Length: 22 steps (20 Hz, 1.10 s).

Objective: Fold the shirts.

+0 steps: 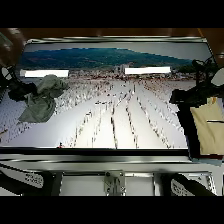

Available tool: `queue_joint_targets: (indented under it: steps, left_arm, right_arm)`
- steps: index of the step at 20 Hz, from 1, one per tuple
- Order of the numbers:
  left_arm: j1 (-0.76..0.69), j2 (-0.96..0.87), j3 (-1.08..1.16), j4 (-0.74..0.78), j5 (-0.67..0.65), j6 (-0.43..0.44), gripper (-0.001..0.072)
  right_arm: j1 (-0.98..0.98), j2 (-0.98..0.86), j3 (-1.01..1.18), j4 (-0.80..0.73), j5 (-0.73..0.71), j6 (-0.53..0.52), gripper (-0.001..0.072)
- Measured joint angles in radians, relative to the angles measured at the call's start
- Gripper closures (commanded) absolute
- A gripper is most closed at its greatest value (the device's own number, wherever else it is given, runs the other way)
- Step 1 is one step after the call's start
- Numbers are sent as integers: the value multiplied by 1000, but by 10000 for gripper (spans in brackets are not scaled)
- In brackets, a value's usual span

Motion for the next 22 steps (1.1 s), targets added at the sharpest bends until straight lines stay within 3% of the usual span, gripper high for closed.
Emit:
queue_joint_targets:
  steps: [3, 4, 5, 6, 10, 14, 22]
  left_arm:
    - [12, -86, 5, -12, 35, -5, 60]
    - [14, -109, 6, -13, 43, -6, 294]
    - [17, -125, 7, -14, 50, -10, 587]
    - [18, -137, 9, -16, 54, -16, 661]
    - [-5, -100, 53, -21, 52, 7, 674]
    - [-107, 93, 150, -26, 52, 89, 674]
    - [-545, 657, 237, -141, 149, 136, 674]
  right_arm:
    - [0, 0, 0, 18, -3, -2, 66]
    - [0, 0, 0, 27, -3, -3, 66]
    - [0, 0, 0, 36, -3, -3, 66]
    - [0, 0, 0, 45, -3, -5, 66]
    - [0, 0, 0, 73, -5, -5, 67]
    - [0, 1, 0, 92, -18, -6, 66]
    - [-1, 171, 85, 147, -27, -50, 67]
